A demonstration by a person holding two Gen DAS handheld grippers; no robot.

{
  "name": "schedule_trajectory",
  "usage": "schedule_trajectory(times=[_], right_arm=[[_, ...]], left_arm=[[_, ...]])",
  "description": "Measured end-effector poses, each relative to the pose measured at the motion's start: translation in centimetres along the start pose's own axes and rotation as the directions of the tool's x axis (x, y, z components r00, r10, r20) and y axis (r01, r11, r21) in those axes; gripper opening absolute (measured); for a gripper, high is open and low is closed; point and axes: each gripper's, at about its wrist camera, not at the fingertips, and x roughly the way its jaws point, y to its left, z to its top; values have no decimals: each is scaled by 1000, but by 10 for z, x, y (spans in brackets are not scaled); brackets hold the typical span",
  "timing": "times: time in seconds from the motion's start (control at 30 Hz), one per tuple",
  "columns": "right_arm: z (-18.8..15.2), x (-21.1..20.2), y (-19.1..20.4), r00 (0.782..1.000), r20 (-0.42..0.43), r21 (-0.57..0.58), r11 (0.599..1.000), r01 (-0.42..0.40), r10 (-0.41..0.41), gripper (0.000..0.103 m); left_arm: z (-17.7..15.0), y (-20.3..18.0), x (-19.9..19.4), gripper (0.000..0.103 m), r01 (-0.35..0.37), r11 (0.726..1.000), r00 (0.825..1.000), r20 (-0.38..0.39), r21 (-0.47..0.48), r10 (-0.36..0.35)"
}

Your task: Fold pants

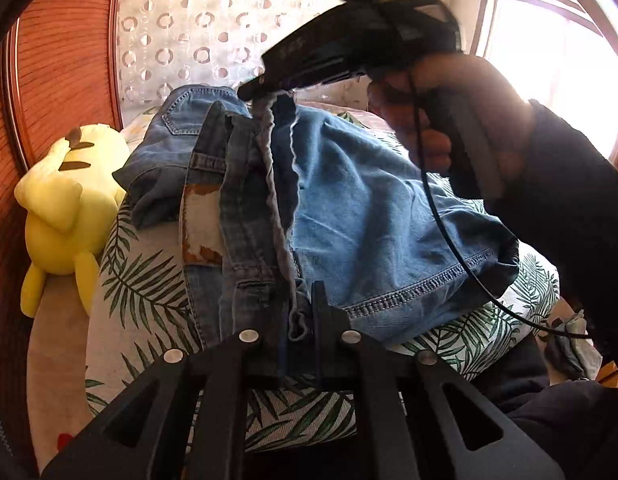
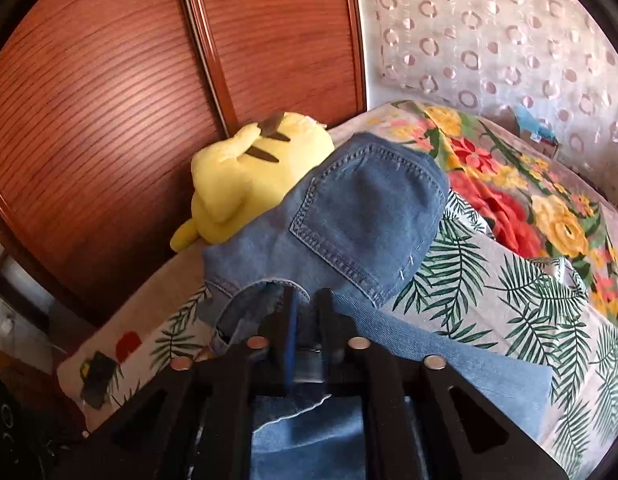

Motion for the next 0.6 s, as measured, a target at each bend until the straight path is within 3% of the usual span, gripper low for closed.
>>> schedule_trajectory(times=[0.07,0.13,0.3,0.43,0.57,0.6], right_arm=[[-3,-12,-4,999,45,-3,1000,3,-3,32],[-10,-23,-11,997,76,-1,1000,8,-8,37],[-53,-71,-38,990,102,2,996,93,-92,38],[-103,-109,-53,984,77,7,987,163,-163,38],[-152,-131,-62,971,44,37,972,232,-234,38],[-164,-134,-63,971,36,53,971,235,-237,38]], left_arm=[[0,1,0,12,-1,1000,1000,-10,-9,1],[2,1,-1,13,-3,1000,1000,-16,-21,3],[3,0,-6,21,-2,1000,1000,-8,-25,2],[8,-3,-9,46,-23,1000,1000,8,-8,23],[13,-7,-4,52,-43,999,999,9,5,43],[14,-8,-2,58,-39,999,999,7,6,39]])
